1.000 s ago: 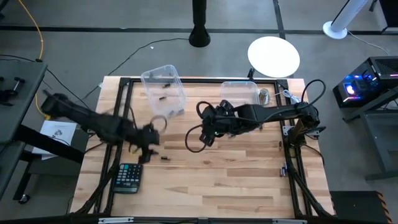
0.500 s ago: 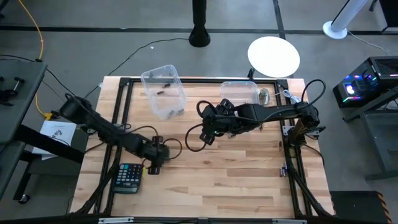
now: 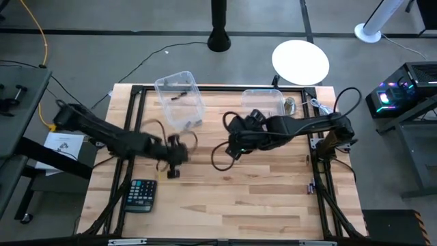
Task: Sort batteries
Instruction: Put black battery into the left transparent bin
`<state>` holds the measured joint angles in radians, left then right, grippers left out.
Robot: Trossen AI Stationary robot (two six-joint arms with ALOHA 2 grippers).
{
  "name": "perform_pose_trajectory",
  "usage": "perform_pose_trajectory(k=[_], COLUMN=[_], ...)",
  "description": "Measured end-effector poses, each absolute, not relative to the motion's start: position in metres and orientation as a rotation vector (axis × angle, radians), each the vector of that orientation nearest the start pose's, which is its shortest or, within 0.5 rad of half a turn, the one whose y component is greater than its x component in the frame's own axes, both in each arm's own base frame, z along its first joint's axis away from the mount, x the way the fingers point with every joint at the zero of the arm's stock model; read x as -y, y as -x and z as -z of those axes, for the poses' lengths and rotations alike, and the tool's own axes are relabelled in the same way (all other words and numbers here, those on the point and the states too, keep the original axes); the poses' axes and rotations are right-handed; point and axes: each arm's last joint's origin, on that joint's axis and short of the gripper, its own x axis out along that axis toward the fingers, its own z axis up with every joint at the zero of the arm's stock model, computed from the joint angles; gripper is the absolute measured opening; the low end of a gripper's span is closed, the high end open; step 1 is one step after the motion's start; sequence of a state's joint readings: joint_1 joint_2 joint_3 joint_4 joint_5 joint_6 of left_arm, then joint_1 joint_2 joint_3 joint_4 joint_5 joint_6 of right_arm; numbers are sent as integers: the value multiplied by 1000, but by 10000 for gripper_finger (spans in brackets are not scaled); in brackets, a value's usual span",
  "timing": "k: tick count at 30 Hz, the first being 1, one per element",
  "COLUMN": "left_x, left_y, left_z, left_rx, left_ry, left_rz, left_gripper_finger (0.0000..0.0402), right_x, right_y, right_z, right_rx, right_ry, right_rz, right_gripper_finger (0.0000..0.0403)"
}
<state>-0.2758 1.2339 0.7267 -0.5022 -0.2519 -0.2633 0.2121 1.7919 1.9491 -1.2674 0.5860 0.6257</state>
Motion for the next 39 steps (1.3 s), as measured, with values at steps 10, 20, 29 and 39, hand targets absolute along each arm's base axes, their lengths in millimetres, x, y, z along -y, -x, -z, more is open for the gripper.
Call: perform_pose_trajectory(k=[10,20,29,39], left_x=[-45,-129,-123,-89], left_y=[-200,-191,-190,-182], left_z=[-276,-256,-305,-344], left_rx=[-765,-869,-644,-407], left_ry=[4,417,495,386], left_rz=[-574,-690,-453,-307], left_gripper_finger=[31,154,250,245], right_x=[-57,-53,-55,-88], right_y=[-321,-309,-298,-274], right_z=[-381,-381,-366,-290], right_rx=[-865,-867,-776,-557], right_ry=[-245,-305,-535,-847], right_rz=[839,948,1095,1438], right_gripper_finger=[259,259,259,158])
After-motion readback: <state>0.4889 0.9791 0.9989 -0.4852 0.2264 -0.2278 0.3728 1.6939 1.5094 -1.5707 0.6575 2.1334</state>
